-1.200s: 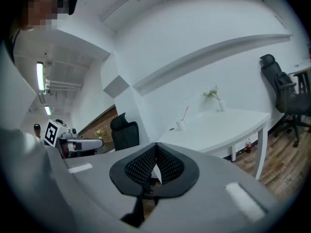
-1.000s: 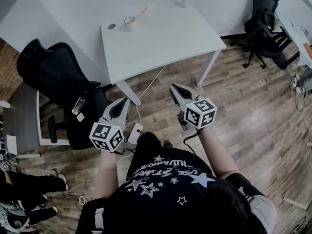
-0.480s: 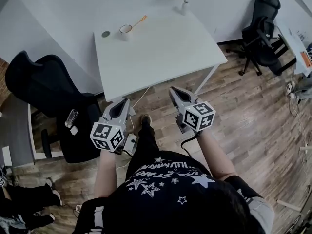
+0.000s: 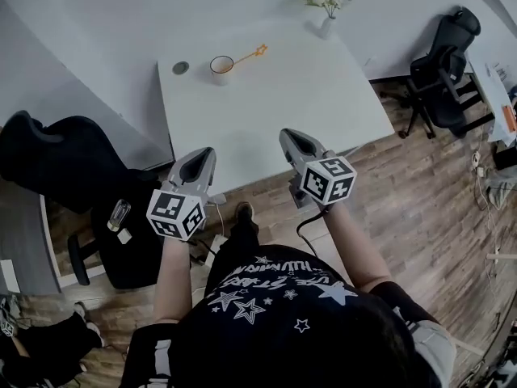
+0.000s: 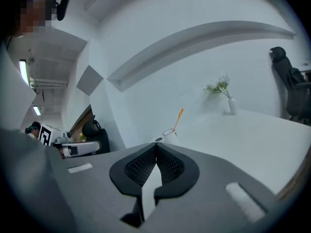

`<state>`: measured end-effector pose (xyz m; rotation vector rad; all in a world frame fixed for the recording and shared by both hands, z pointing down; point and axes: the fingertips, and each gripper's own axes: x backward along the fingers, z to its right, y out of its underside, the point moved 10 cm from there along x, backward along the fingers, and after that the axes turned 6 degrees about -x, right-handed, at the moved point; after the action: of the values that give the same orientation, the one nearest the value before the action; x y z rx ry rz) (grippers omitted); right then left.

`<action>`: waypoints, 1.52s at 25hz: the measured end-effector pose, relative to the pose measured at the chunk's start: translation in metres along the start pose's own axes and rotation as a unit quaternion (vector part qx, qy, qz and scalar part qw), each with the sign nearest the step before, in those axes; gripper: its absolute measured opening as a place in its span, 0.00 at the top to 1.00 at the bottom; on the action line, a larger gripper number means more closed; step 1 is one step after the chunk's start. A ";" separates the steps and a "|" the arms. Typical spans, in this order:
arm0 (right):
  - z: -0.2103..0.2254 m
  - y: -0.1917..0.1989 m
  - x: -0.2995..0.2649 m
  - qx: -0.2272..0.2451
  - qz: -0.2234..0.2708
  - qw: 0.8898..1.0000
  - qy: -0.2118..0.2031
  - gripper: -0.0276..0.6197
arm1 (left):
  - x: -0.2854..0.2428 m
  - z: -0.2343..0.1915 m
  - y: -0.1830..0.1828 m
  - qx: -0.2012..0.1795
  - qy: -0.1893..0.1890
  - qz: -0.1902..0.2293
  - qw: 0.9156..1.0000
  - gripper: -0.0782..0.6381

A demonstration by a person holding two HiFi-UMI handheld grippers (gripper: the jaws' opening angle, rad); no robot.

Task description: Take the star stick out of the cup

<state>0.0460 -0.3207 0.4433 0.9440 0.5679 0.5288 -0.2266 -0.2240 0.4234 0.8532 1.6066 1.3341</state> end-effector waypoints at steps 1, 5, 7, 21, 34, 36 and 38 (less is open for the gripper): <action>0.001 -0.005 -0.011 -0.002 0.002 1.000 -0.001 0.93 | -0.006 -0.010 -0.002 0.003 -0.002 0.000 1.000 0.89; 0.004 -0.021 -0.054 -0.005 0.003 1.000 -0.006 0.72 | -0.028 -0.048 -0.010 0.011 -0.014 -0.001 1.000 0.89; 0.007 -0.028 -0.073 -0.003 0.005 1.000 -0.002 0.67 | -0.039 -0.064 -0.014 0.010 -0.021 0.000 1.000 0.89; 0.053 -0.052 -0.190 -0.059 -0.005 0.997 0.056 0.74 | -0.117 -0.161 -0.028 0.014 -0.019 -0.010 1.000 0.89; 0.075 -0.062 -0.251 -0.070 -0.008 0.995 0.074 0.77 | -0.158 -0.202 -0.015 0.041 -0.015 -0.029 0.999 0.89; 0.076 -0.063 -0.257 -0.053 -0.012 0.995 0.082 0.79 | -0.161 -0.206 -0.012 0.045 -0.014 -0.032 0.998 0.89; 0.076 -0.064 -0.260 -0.043 -0.007 0.995 0.088 0.81 | -0.162 -0.209 -0.007 0.050 -0.013 -0.036 0.998 0.89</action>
<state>-0.0845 -0.5641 0.4799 0.8160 0.7037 0.6230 -0.3534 -0.4532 0.4600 0.8607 1.6804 1.1960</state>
